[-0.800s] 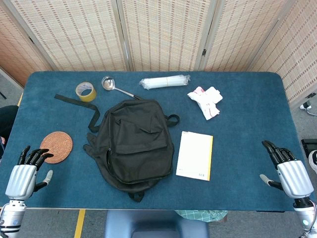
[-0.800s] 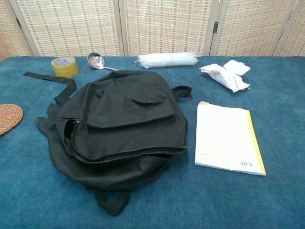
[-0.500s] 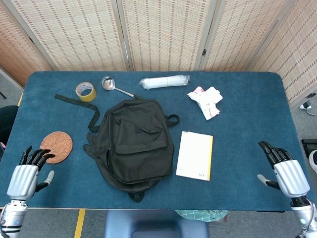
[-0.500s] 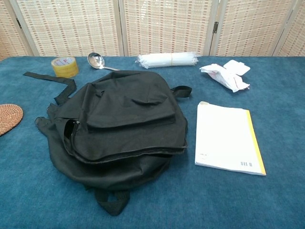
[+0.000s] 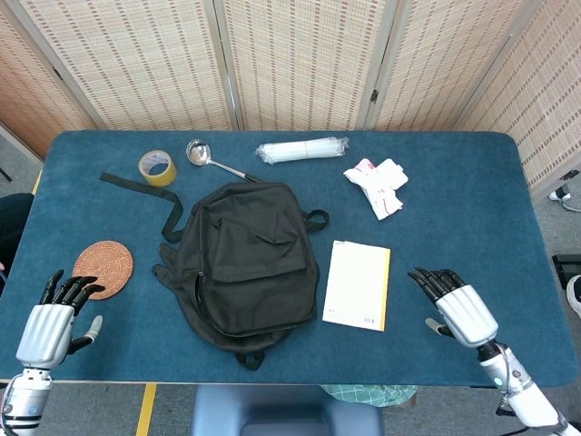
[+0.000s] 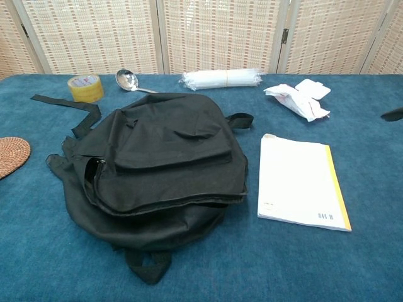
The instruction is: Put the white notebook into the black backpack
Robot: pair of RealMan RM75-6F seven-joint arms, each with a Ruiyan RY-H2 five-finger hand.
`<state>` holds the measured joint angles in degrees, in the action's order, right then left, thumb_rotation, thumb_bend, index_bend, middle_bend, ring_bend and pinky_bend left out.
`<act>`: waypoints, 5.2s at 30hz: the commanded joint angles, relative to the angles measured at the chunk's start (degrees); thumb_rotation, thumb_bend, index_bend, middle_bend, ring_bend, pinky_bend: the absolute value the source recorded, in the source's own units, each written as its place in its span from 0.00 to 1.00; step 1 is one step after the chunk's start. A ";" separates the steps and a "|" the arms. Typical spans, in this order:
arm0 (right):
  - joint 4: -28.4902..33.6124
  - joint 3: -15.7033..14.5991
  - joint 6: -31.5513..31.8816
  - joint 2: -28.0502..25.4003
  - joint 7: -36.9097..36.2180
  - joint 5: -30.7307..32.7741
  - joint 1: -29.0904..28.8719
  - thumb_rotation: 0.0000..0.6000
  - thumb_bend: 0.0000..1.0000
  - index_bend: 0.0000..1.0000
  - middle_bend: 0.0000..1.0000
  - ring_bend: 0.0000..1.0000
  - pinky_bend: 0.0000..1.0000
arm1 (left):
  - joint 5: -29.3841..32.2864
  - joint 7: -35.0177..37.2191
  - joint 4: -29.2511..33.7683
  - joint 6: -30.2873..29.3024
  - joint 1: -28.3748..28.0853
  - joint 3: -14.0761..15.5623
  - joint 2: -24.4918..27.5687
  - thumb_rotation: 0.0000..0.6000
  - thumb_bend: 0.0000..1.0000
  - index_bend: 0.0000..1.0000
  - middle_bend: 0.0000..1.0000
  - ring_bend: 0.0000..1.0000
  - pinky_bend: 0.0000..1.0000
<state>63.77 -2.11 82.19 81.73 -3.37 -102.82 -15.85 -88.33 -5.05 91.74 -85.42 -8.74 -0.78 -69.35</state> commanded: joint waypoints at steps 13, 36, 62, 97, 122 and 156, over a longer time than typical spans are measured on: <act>-20.63 -2.70 -0.62 14.55 -5.43 -2.98 -4.40 1.00 0.35 0.23 0.21 0.28 0.27 | 0.41 0.16 -0.30 0.93 0.13 -0.16 -0.08 1.00 0.44 0.33 0.24 0.20 0.00; -33.24 -5.40 -0.46 22.41 -9.38 -2.00 -5.99 1.00 0.36 0.23 0.21 0.28 0.27 | 0.65 0.33 0.03 2.42 -0.14 -0.27 -0.02 1.00 0.44 0.32 0.23 0.20 0.00; -32.37 -4.43 0.84 24.07 -8.87 -0.32 -9.62 1.00 0.36 0.28 0.22 0.31 0.27 | 0.42 1.39 -0.44 1.92 0.06 -0.66 -0.10 1.00 0.44 0.30 0.23 0.20 0.00; -31.37 0.37 -1.31 30.51 -6.86 4.57 -14.59 1.00 0.45 0.55 0.34 0.37 0.34 | 0.44 1.72 -0.08 2.09 0.15 -0.71 0.07 1.00 0.44 0.31 0.23 0.20 0.00; -34.04 3.01 10.95 27.40 -6.54 5.30 -13.39 1.00 0.45 0.89 0.54 0.50 0.39 | -4.04 3.31 -0.88 8.73 -7.43 -2.45 0.64 1.00 0.44 0.31 0.22 0.20 0.00; 3.49 8.62 23.59 2.50 16.78 -1.62 -13.54 1.00 0.45 0.93 0.57 0.53 0.40 | -6.29 0.89 0.62 32.00 -25.85 0.72 -10.14 1.00 0.36 0.28 0.19 0.18 0.00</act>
<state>67.17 6.56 105.86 84.25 13.32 -104.36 -29.47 -95.38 -3.77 92.89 -53.96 -34.16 0.18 -78.66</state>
